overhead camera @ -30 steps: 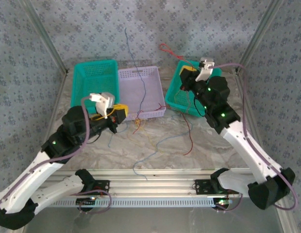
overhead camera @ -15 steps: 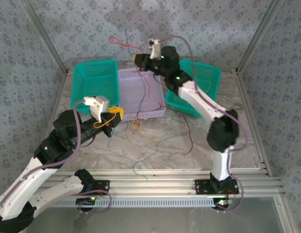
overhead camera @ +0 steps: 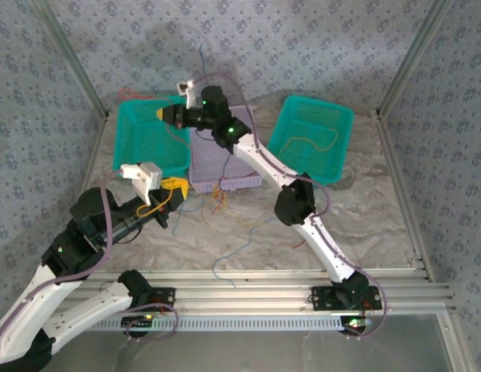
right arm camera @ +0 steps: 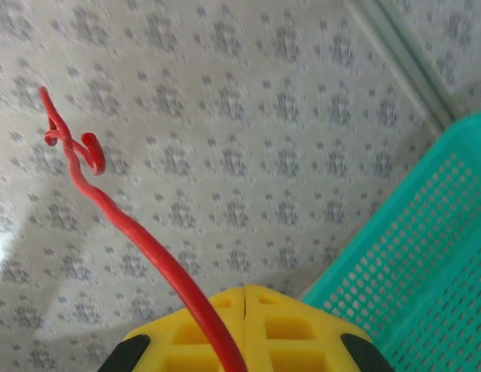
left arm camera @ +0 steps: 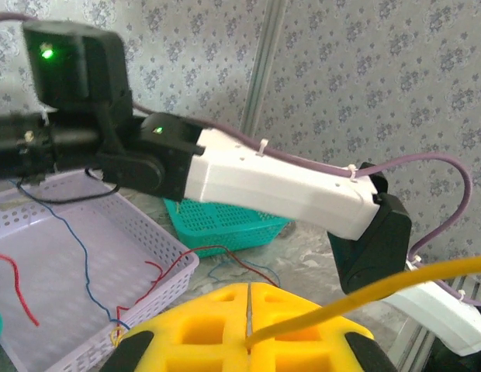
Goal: Untangle the cables
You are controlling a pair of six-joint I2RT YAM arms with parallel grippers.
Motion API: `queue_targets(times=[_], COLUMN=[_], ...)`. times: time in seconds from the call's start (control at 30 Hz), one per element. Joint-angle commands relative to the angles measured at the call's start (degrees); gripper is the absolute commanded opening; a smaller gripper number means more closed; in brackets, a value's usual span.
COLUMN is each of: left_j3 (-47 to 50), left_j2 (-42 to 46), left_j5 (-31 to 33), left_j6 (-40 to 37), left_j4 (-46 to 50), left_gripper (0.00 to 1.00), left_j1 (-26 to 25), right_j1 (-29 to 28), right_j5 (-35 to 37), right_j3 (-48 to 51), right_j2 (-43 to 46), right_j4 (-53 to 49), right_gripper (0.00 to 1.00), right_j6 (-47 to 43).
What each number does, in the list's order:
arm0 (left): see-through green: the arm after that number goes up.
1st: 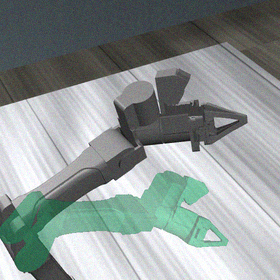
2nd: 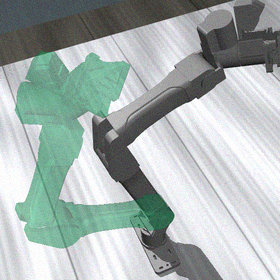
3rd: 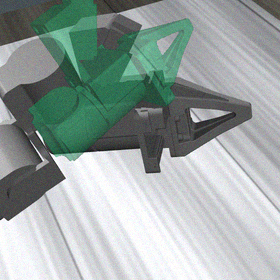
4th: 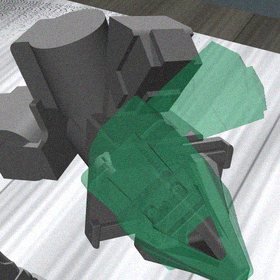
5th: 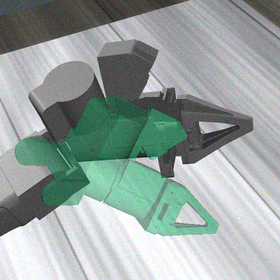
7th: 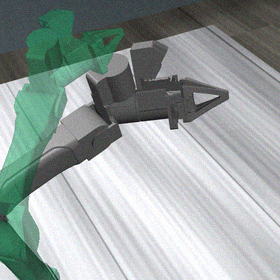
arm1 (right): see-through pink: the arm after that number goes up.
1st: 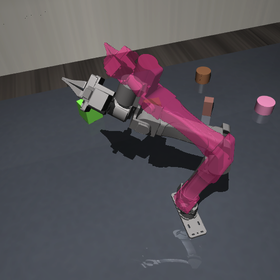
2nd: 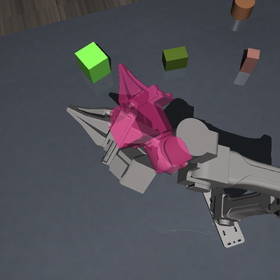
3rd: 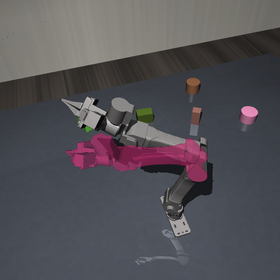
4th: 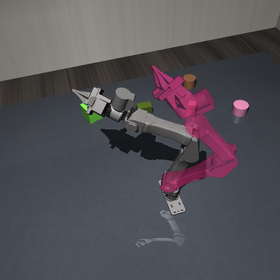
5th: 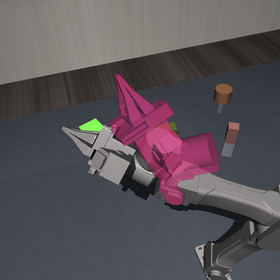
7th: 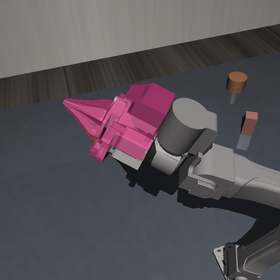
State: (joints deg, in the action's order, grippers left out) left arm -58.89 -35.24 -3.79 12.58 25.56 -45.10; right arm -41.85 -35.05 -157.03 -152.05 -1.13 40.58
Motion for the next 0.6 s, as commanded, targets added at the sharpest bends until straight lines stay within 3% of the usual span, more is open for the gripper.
queue_targets(times=[0.0, 0.5, 0.57], left_j3=[0.27, 1.24, 1.25], left_j2=[0.35, 1.28, 1.26], left_j5=[-1.13, -1.13, -1.17], left_j6=[-0.66, -0.63, -0.61], left_j4=[-0.25, -0.63, -0.65], left_gripper=[0.0, 0.0, 0.0], left_j1=[0.27, 0.24, 0.2], right_j1=[-0.63, -1.31, -1.4], right_j5=[-1.5, 2.73, 3.15], right_j3=[-2.05, -3.11, -3.02], right_j2=[-2.55, -10.0, -10.02], right_j4=[1.44, -2.33, -3.3], right_gripper=[0.0, 0.0, 0.08], right_j6=[-1.88, -1.81, -1.91])
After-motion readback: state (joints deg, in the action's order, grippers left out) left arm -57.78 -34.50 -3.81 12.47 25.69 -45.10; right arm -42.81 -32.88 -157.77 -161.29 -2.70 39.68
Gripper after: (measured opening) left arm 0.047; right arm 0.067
